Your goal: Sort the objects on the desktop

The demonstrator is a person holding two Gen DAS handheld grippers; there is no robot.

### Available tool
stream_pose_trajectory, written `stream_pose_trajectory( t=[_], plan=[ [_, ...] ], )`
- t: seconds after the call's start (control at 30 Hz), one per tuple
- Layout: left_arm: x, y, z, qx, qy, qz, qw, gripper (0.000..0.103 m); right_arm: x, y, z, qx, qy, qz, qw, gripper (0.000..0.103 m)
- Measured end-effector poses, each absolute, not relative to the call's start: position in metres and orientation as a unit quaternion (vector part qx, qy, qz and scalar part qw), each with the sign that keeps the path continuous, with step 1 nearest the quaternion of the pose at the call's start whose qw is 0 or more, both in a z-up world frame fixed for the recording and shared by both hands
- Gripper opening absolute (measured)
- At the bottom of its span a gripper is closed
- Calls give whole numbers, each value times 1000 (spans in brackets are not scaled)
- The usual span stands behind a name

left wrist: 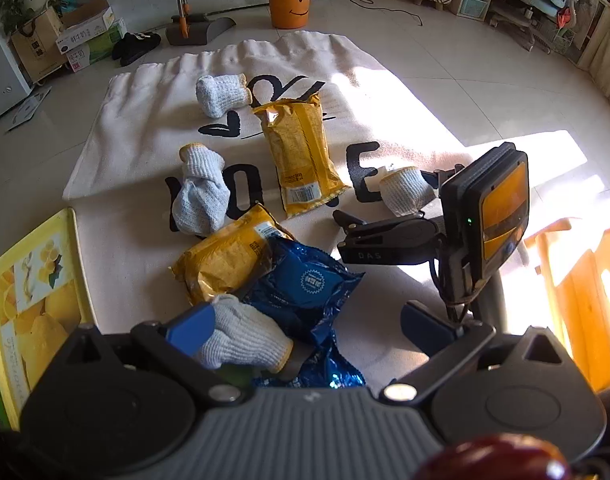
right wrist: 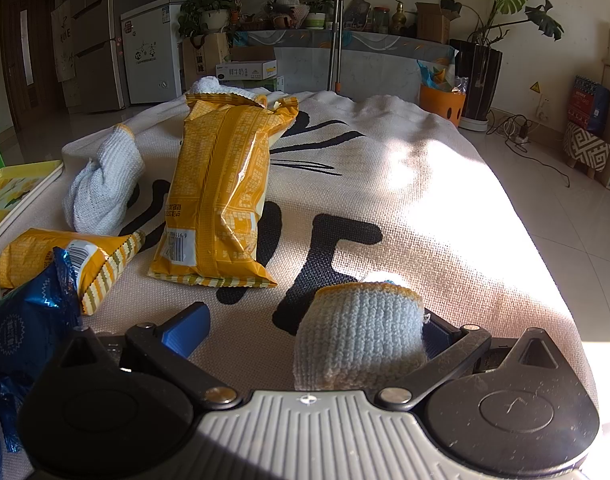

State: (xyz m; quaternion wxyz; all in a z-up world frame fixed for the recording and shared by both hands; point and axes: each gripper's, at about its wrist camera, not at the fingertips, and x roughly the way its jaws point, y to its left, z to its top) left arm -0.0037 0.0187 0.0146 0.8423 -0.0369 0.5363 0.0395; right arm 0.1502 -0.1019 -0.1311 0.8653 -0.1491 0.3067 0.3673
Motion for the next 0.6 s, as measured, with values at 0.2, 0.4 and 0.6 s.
stream_pose_trajectory(
  t=[0.2,0.4,0.6],
  plan=[
    [-3,26,18,-49,542,41,838,102,150,-102,-131,-149,307,367,865,103],
    [2,35,18,-62,547,48,834,102,151,-102,-131,-149,307,367,865,103],
    [2,33,20,-56,542,51,837,102,151,-102,-132,-149,307,367,865,103]
  ],
)
